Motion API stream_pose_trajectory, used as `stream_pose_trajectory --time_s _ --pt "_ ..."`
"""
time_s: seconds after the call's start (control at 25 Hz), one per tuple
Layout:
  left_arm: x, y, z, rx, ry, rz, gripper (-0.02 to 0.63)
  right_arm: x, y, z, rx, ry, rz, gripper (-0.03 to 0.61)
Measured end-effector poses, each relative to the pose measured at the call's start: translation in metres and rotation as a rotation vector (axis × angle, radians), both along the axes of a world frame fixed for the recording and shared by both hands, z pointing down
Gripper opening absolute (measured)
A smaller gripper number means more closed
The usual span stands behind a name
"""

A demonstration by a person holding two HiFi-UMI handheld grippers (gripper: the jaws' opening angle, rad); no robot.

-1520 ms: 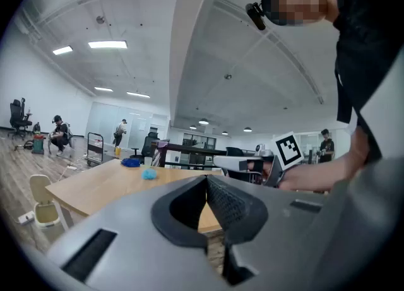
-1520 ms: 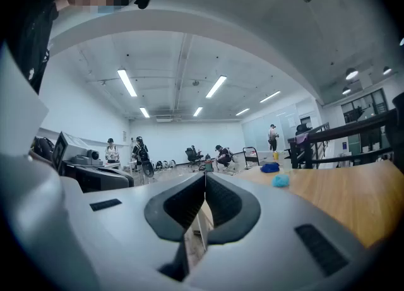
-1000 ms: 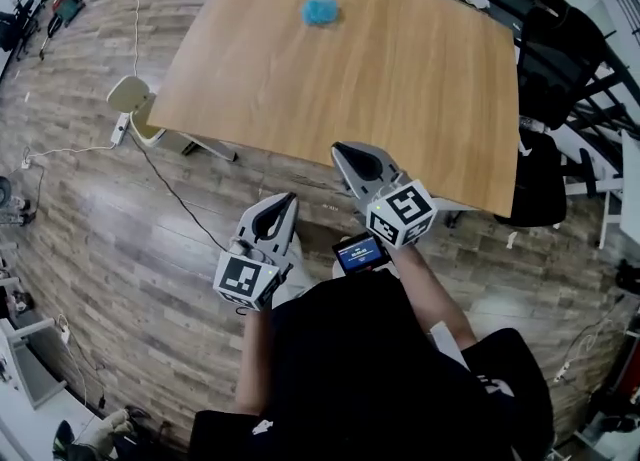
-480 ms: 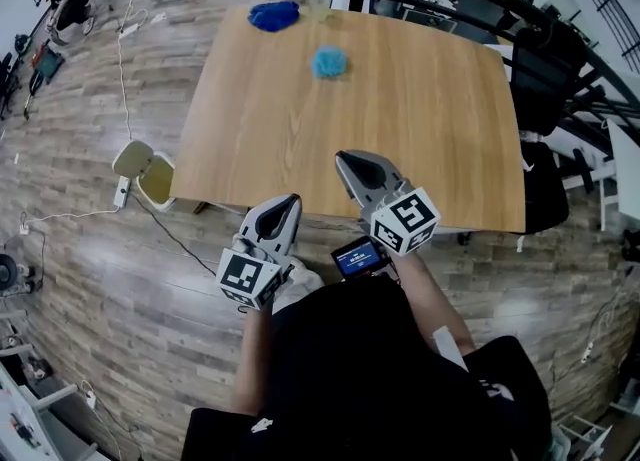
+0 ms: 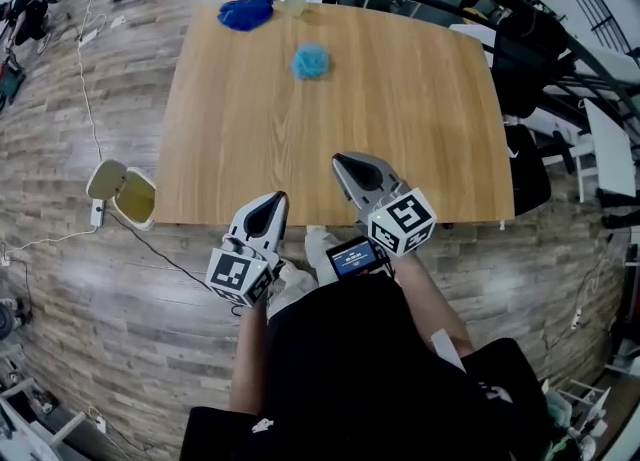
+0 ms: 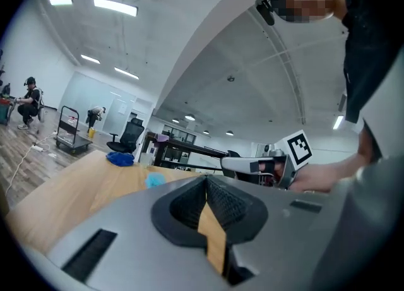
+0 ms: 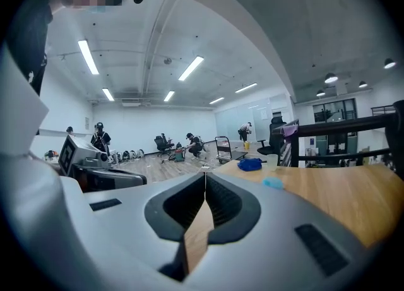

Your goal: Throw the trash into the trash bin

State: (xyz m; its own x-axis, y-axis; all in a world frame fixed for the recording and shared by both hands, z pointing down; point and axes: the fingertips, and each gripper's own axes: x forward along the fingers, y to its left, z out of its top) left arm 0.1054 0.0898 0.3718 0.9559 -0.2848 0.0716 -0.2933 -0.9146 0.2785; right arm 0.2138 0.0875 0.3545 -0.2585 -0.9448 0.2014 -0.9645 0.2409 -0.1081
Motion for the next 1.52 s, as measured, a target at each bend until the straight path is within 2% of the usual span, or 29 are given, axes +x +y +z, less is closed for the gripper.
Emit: stream_pose_trajectory --time_s 0.2,0.36,0.48,0.64,0.72,0.76,0.84,0.96,1.08,1.12,1.2,1.36,1.48,1.52 --pt "0.035 -0.025 0.015 -0.035 -0.063 0.080 0.008 0.028 -0.021 0.013 -0.030 0.011 0.031 -0.002" --pt "0.064 -0.066 0.009 -0.047 -0.022 0.076 0.008 0.051 -0.042 0.023 -0.041 -0.045 0.035 -0.002" --pt "0.092 -0.098 0.027 -0.040 -0.068 0.076 0.009 0.067 -0.057 0.042 -0.053 -0.093 0.039 -0.002" --pt "0.139 -0.157 0.066 -0.055 -0.129 0.016 0.019 0.096 -0.081 0.067 -0.069 -0.155 0.045 -0.002" --pt "0.163 -0.188 0.091 -0.085 -0.161 -0.008 0.170 0.110 -0.091 0.079 -0.078 -0.172 0.059 -0.002" --pt "0.176 -0.202 0.103 -0.113 -0.170 -0.023 0.198 0.116 -0.095 0.086 -0.088 -0.182 0.065 -0.002" --pt "0.201 -0.228 0.122 -0.156 -0.186 -0.048 0.297 0.129 -0.098 0.099 -0.114 -0.192 0.069 -0.002" --pt "0.230 -0.267 0.147 -0.096 -0.284 -0.065 0.303 0.143 -0.105 0.114 -0.130 -0.195 0.067 -0.002" --pt "0.249 -0.299 0.171 -0.016 -0.385 -0.107 0.376 0.156 -0.106 0.126 -0.139 -0.212 0.094 -0.002" --pt "0.253 -0.307 0.177 0.006 -0.410 -0.116 0.378 0.160 -0.105 0.129 -0.141 -0.218 0.104 -0.002" --pt "0.262 -0.315 0.188 0.023 -0.453 -0.103 0.377 0.164 -0.106 0.135 -0.145 -0.227 0.113 -0.002" --pt "0.276 -0.315 0.210 -0.032 -0.505 -0.067 0.359 0.171 -0.108 0.144 -0.159 -0.237 0.119 -0.002" --pt "0.272 -0.310 0.218 -0.005 -0.577 -0.054 0.043 0.172 -0.107 0.149 -0.168 -0.241 0.124 -0.002" --pt "0.271 -0.308 0.219 -0.004 -0.585 -0.045 0.019 0.173 -0.106 0.150 -0.170 -0.241 0.126 -0.002"
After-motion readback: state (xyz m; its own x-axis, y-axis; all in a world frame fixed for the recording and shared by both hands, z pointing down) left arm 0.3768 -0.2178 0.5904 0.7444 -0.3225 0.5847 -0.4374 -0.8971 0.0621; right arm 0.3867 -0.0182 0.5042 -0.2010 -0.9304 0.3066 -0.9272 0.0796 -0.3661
